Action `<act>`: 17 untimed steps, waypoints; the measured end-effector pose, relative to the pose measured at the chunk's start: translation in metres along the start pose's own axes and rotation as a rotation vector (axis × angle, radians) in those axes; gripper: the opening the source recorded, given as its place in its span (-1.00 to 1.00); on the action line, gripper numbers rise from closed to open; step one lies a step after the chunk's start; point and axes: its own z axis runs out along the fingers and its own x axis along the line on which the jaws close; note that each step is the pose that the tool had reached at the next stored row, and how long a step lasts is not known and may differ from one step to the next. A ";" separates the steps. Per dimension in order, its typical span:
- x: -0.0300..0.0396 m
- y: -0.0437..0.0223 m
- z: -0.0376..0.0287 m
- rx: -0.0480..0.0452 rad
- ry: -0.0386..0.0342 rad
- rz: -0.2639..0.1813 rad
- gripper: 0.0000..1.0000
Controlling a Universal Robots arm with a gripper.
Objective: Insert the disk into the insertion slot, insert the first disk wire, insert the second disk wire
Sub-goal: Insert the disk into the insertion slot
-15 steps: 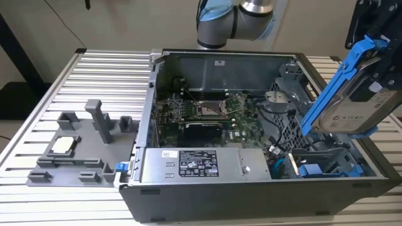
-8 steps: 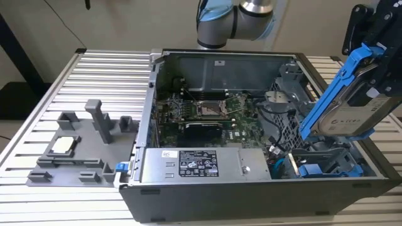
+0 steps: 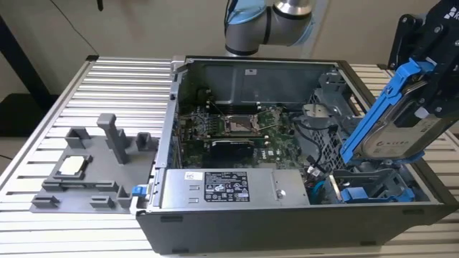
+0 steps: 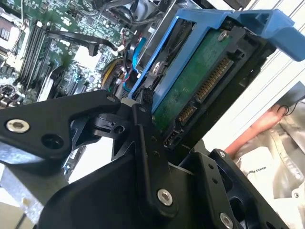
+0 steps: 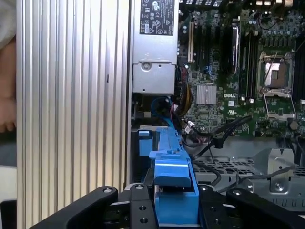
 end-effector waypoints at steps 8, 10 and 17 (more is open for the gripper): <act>0.0008 -0.0032 0.0119 0.0000 0.0000 0.000 -0.35; 0.0008 -0.0037 0.0147 0.0000 -0.0002 0.000 -0.35; 0.0010 -0.0061 0.0236 0.0000 -0.0005 0.000 -0.35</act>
